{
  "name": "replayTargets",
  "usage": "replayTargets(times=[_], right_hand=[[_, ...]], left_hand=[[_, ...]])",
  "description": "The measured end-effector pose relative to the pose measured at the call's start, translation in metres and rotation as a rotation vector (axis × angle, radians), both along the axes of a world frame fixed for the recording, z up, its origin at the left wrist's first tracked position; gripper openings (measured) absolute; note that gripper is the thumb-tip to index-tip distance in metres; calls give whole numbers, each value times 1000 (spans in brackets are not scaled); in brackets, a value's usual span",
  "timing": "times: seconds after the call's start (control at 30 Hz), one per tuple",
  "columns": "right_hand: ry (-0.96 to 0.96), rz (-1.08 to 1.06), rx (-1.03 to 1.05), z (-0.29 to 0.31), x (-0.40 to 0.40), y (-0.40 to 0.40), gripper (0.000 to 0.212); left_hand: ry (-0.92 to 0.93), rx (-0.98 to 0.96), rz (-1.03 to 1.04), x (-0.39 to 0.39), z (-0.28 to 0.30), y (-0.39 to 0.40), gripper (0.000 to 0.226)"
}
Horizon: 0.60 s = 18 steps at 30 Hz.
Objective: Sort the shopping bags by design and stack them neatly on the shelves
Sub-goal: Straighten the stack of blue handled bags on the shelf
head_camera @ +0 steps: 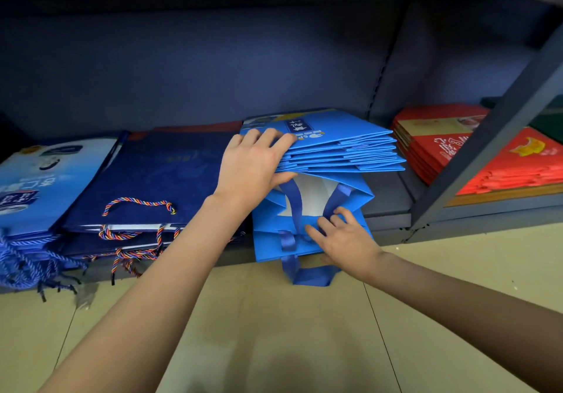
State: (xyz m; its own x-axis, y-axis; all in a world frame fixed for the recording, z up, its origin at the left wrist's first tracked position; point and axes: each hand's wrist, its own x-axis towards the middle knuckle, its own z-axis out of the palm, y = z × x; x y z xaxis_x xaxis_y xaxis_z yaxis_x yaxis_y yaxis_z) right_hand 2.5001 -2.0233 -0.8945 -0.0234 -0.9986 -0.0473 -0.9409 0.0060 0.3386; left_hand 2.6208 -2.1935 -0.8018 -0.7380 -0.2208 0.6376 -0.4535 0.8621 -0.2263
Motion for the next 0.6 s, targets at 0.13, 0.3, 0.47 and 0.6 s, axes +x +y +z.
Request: replayTargets(times=[0.13, 0.3, 0.47, 0.6], right_hand=[[-154, 61, -93, 18, 9, -7, 36], [-1158, -363, -434, 53, 21, -1, 15], [-997, -443, -224, 56, 30, -33, 19], [-889, -464, -86, 52, 20, -24, 40]], left_hand=[[-12, 1, -18, 2, -9, 1, 61], [-7, -3, -11, 3, -10, 1, 60], [2, -1, -11, 2, -9, 1, 61], [-2, -12, -25, 2, -12, -1, 60]])
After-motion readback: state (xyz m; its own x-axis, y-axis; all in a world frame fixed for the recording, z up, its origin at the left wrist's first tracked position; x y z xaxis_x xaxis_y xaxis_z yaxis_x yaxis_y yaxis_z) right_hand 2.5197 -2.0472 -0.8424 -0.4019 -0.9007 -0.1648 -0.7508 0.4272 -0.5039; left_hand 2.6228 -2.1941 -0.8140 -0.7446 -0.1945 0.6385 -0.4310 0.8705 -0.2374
